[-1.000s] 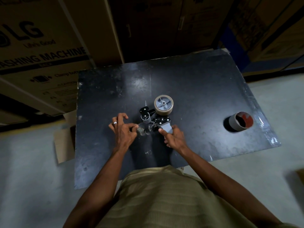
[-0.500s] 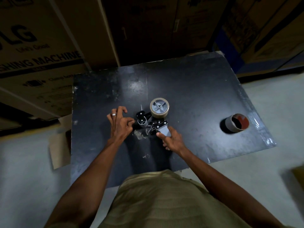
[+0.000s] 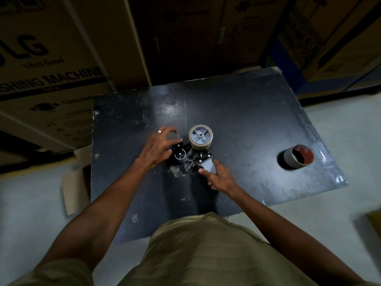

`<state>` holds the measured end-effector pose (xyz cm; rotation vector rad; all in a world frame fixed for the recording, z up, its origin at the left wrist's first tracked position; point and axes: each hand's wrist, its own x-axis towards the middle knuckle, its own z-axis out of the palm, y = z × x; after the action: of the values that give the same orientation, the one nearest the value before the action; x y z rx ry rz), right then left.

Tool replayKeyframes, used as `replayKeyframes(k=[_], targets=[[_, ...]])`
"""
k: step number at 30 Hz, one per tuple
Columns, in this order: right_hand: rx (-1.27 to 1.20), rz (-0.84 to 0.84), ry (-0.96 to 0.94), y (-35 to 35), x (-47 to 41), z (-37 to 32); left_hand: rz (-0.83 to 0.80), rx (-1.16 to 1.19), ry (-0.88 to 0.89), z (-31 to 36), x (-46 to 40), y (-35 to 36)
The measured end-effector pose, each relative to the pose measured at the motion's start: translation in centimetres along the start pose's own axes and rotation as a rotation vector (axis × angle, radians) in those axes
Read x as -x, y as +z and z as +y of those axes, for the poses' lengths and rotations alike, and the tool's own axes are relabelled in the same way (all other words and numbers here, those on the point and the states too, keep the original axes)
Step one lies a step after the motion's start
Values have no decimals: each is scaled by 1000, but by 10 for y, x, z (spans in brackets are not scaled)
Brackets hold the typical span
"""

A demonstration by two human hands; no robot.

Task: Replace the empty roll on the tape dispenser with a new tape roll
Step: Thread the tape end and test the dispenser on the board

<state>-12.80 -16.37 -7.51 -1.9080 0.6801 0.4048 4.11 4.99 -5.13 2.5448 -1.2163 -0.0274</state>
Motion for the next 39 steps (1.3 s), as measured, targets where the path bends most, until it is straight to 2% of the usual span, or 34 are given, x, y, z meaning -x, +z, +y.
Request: replayKeyframes(k=[2, 4, 8, 10, 14, 18, 25, 35, 39], targets=[[69, 4, 3, -1, -1, 0, -26, 11, 48, -3, 1, 1], [264, 52, -51, 0, -2, 3, -49, 56, 27, -1, 3, 1], [650, 343, -299, 2, 5, 1, -66, 75, -26, 7, 4, -1], [740, 411, -406, 2, 7, -7, -71, 63, -34, 7, 2, -2], [804, 378, -606, 3, 7, -22, -100, 42, -23, 6, 1, -4], [844, 267, -773, 6, 0, -31, -100, 42, -12, 6, 0, -1], [855, 211, -792, 1, -8, -40, -45, 39, -23, 8, 4, 5], [850, 300, -671, 15, -13, -50, 18, 40, -26, 13, 6, 4], [863, 285, -593, 18, -19, -56, 43, 51, -36, 20, 9, 4]])
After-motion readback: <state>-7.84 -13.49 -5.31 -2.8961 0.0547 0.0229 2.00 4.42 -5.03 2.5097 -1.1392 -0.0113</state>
